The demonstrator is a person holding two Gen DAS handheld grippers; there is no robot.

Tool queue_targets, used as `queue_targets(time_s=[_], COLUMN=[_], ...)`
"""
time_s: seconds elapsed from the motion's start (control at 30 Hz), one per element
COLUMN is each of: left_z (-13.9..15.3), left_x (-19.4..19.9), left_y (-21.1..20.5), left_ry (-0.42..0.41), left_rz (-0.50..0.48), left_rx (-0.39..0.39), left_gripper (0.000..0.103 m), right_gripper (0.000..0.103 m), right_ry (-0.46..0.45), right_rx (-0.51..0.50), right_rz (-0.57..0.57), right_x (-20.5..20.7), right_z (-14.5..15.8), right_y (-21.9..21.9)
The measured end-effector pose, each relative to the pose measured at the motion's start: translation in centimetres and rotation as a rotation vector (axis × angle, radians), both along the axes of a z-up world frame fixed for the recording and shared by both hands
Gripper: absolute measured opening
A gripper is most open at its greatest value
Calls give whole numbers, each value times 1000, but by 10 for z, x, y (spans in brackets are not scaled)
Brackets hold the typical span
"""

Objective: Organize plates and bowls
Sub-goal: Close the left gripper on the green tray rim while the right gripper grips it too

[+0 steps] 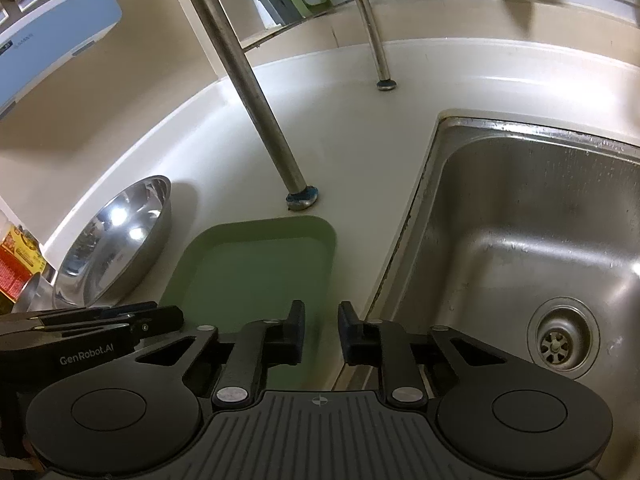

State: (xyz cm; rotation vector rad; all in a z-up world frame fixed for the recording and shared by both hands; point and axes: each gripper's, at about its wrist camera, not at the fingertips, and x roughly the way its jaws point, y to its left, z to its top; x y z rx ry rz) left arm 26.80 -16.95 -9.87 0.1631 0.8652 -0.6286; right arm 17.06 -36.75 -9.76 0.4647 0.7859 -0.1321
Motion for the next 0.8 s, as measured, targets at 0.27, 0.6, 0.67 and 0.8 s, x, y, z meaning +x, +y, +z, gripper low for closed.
queue_targets(time_s=[0.27, 0.6, 0.67, 0.8], left_z=[-1, 12, 18, 31], left_x=[0, -6, -5, -3], left_y=[-5, 2, 6, 16], left_ry=[-21, -67, -77, -106], left_rz=[-23, -19, -10, 25], left_rx=[10, 4, -5, -13], left_gripper=[10, 9, 9, 9], right_gripper=[5, 5, 5, 4], right_ry=[0, -39, -52, -76], right_rx=[1, -11, -8, -8], right_rz=[0, 20, 29, 66], right_x=[1, 0, 2, 12], right_z=[-1, 15, 21, 35], right_y=[0, 3, 4, 11])
